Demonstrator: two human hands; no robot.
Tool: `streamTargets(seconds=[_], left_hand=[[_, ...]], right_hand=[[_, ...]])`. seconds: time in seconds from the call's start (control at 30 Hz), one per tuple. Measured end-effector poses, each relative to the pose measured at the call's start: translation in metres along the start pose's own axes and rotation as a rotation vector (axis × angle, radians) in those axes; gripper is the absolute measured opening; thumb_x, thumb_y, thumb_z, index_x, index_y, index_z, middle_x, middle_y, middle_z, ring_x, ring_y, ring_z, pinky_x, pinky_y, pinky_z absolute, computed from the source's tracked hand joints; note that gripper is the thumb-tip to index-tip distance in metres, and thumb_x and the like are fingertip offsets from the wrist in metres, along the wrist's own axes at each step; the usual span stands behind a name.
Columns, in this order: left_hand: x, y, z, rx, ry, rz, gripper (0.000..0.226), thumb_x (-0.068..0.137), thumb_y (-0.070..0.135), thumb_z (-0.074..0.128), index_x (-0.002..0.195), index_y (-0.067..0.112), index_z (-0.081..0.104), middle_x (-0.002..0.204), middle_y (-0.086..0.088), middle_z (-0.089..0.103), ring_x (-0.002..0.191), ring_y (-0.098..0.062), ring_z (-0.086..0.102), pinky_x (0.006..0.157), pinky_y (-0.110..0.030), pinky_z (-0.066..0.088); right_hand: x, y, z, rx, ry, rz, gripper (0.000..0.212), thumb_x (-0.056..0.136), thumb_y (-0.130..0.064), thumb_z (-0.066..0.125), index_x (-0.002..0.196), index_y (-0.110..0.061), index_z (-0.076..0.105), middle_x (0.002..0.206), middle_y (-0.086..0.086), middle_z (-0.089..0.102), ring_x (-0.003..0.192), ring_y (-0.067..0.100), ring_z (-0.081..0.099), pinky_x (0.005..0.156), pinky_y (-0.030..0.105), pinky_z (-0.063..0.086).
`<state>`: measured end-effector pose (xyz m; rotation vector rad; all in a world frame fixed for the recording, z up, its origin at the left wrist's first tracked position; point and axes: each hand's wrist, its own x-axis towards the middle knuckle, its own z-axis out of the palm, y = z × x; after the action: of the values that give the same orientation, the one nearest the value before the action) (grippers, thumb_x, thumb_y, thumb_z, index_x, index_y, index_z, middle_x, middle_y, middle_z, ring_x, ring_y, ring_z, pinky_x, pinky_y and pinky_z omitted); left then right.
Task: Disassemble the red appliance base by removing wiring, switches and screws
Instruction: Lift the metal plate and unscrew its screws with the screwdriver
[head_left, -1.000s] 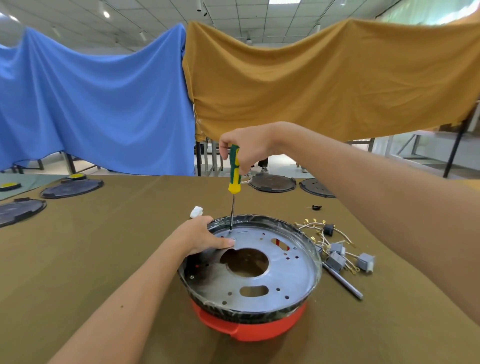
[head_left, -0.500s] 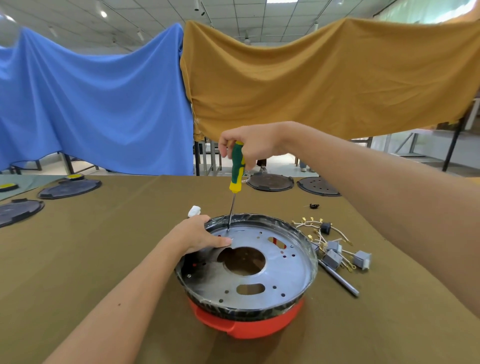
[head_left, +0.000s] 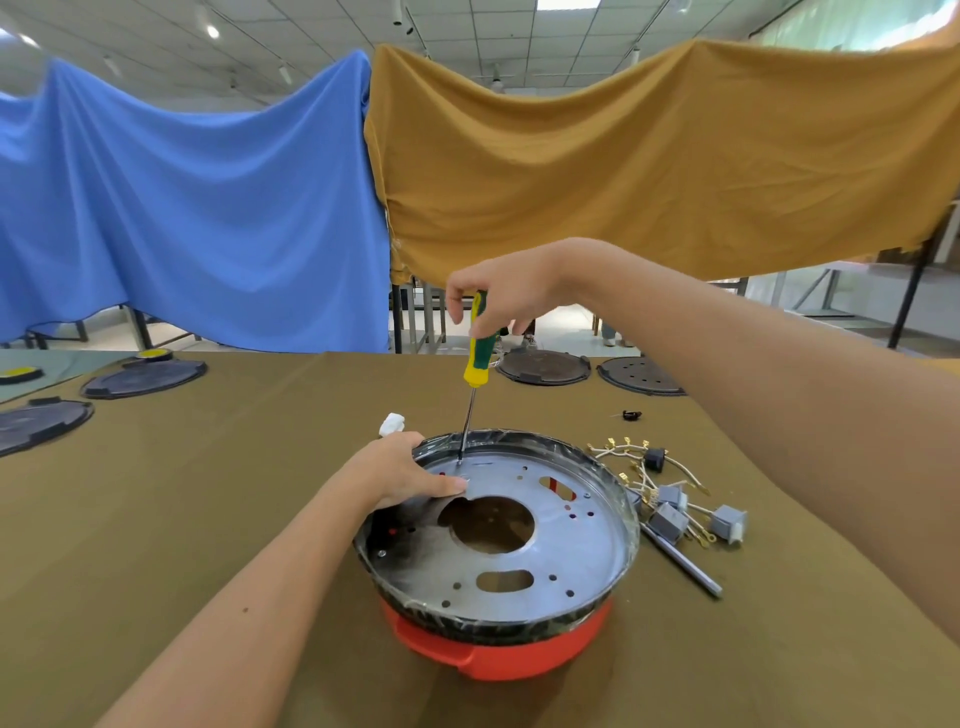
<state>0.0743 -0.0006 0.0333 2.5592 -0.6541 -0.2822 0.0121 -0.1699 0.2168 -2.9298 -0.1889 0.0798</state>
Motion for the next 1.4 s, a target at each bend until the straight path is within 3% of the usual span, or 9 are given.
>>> streamTargets(seconds=[0.13, 0.3, 0.43, 0.63, 0.77, 0.87, 0.97, 1.2, 1.4], left_hand=[[-0.001, 0.001, -0.001, -0.002, -0.009, 0.006, 0.105, 0.073, 0.065, 0.072, 0.153, 0.013, 0.027, 0.157, -0.005, 0.034, 0.139, -0.028, 0.039, 0.111, -0.039, 0.034], [-0.003, 0.001, -0.001, 0.017, -0.003, 0.015, 0.104, 0.074, 0.066, 0.070, 0.153, 0.013, 0.028, 0.157, -0.005, 0.034, 0.138, -0.027, 0.039, 0.109, -0.038, 0.035], [-0.002, 0.001, -0.001, 0.010, -0.004, 0.009, 0.105, 0.074, 0.066, 0.071, 0.153, 0.014, 0.026, 0.157, -0.004, 0.033, 0.139, -0.026, 0.038, 0.110, -0.038, 0.034], [-0.001, 0.000, -0.001, -0.001, -0.002, 0.018, 0.106, 0.074, 0.064, 0.072, 0.154, 0.013, 0.025, 0.158, -0.005, 0.032, 0.141, -0.027, 0.036, 0.111, -0.038, 0.032], [-0.002, -0.001, -0.001, -0.021, -0.008, 0.026, 0.106, 0.074, 0.063, 0.073, 0.154, 0.012, 0.024, 0.160, -0.004, 0.028, 0.142, -0.027, 0.034, 0.112, -0.039, 0.031], [-0.002, -0.001, -0.001, -0.016, -0.008, 0.023, 0.106, 0.074, 0.063, 0.072, 0.154, 0.012, 0.025, 0.160, -0.004, 0.029, 0.142, -0.027, 0.035, 0.112, -0.038, 0.031], [-0.002, 0.001, -0.001, -0.008, -0.006, 0.018, 0.105, 0.075, 0.063, 0.072, 0.154, 0.013, 0.025, 0.159, -0.005, 0.030, 0.141, -0.027, 0.035, 0.111, -0.039, 0.032], [-0.002, 0.000, -0.001, -0.043, -0.014, 0.019, 0.106, 0.075, 0.061, 0.073, 0.154, 0.012, 0.023, 0.161, -0.004, 0.026, 0.143, -0.027, 0.033, 0.113, -0.039, 0.030], [-0.003, 0.001, -0.002, -0.009, -0.011, 0.028, 0.106, 0.075, 0.063, 0.072, 0.154, 0.011, 0.023, 0.162, -0.001, 0.023, 0.143, -0.026, 0.033, 0.112, -0.037, 0.031]], right_hand=[[0.000, -0.008, 0.004, -0.038, -0.010, -0.022, 0.040, 0.084, 0.000, 0.067, 0.117, -0.017, 0.054, 0.096, 0.000, 0.048, 0.080, 0.018, 0.048, 0.061, 0.026, 0.042], [0.001, -0.017, 0.012, -0.394, 0.108, 0.209, 0.059, 0.095, -0.068, 0.042, 0.097, -0.009, 0.051, 0.079, 0.002, 0.054, 0.069, 0.019, 0.058, 0.056, 0.031, 0.040], [0.005, -0.012, 0.013, -0.477, 0.159, 0.155, 0.051, 0.104, -0.051, 0.039, 0.095, -0.006, 0.061, 0.082, 0.003, 0.055, 0.068, 0.019, 0.049, 0.061, 0.032, 0.036], [-0.002, -0.008, 0.006, 0.150, 0.013, -0.082, 0.043, 0.084, 0.010, 0.059, 0.120, -0.012, 0.055, 0.107, 0.013, 0.052, 0.083, 0.020, 0.052, 0.064, 0.025, 0.048], [0.003, -0.016, 0.008, 0.037, 0.016, -0.006, 0.038, 0.088, -0.027, 0.073, 0.117, -0.017, 0.050, 0.088, -0.001, 0.056, 0.071, 0.016, 0.055, 0.058, 0.026, 0.047], [0.007, -0.023, 0.009, -0.211, 0.070, 0.156, 0.059, 0.090, -0.072, 0.046, 0.095, -0.014, 0.052, 0.076, 0.003, 0.063, 0.061, 0.018, 0.060, 0.056, 0.030, 0.048], [0.015, -0.022, 0.011, -0.458, 0.171, 0.160, 0.063, 0.099, -0.065, 0.035, 0.078, -0.009, 0.054, 0.075, 0.005, 0.060, 0.064, 0.020, 0.056, 0.058, 0.032, 0.038], [0.006, -0.022, 0.008, -0.285, 0.029, -0.014, 0.030, 0.087, 0.001, 0.047, 0.109, -0.016, 0.057, 0.097, 0.002, 0.055, 0.076, 0.019, 0.051, 0.055, 0.026, 0.039], [0.010, -0.007, 0.023, -0.451, 0.120, 0.035, 0.027, 0.094, -0.041, 0.059, 0.105, -0.017, 0.052, 0.091, -0.002, 0.048, 0.079, 0.019, 0.048, 0.068, 0.035, 0.039]])
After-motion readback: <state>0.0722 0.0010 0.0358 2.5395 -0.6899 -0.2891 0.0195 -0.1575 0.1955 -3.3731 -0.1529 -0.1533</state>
